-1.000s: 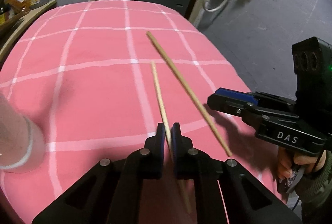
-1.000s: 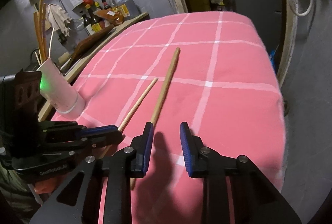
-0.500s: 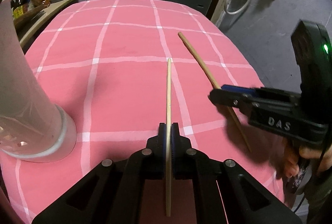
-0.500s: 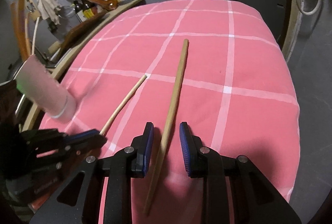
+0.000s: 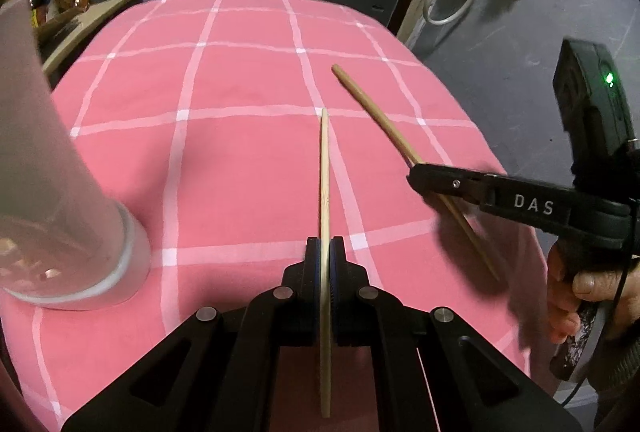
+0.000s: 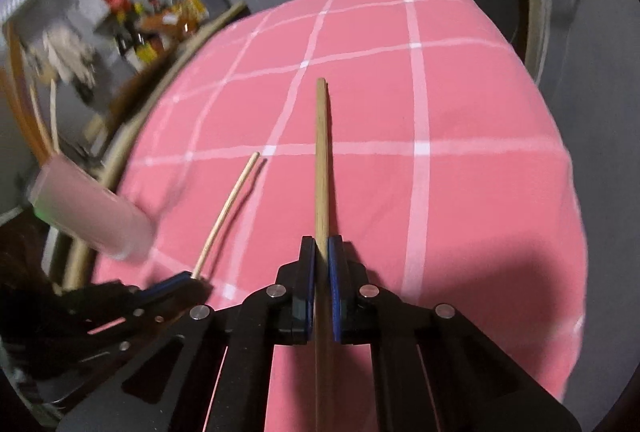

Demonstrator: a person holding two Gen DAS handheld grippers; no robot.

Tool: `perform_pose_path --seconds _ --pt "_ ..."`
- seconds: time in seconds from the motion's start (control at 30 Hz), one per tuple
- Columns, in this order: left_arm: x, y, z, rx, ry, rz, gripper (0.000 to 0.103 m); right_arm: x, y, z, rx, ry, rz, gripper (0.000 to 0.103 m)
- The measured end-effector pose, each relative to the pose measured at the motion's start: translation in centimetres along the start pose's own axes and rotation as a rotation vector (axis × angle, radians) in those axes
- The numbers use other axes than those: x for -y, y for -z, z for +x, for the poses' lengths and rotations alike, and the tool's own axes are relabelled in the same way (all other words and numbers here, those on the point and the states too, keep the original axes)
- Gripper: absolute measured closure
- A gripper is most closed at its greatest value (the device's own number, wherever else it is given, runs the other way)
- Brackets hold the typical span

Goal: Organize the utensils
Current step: 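Close the right gripper on a chopstick while the left gripper grasps the other, then lift both chopsticks upright and carry them over the white caddy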

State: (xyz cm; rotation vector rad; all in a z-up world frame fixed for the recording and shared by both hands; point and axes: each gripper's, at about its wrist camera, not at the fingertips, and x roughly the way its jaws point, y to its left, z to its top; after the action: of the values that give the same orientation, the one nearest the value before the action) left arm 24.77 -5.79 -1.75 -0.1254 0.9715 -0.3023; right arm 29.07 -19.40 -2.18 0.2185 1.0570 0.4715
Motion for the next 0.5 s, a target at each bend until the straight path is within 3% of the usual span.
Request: perform_pose_path --seconds 0.17,0.37,0.5 --pt "-0.3 0.7 -2.6 0.099 0.02 0.007 0.1 0.2 2.5 -2.2 0.105 -0.141 0.088 0.098" --pt "-0.2 1.5 -5.8 0.252 0.027 0.024 0.1 -1.4 5.1 -5.2 0.296 -0.268 0.104 0.098" --pt "-0.2 1.8 -6.4 0.271 0.019 0.027 0.1 -2.1 5.8 -4.7 0.277 -0.257 0.109 0.098"
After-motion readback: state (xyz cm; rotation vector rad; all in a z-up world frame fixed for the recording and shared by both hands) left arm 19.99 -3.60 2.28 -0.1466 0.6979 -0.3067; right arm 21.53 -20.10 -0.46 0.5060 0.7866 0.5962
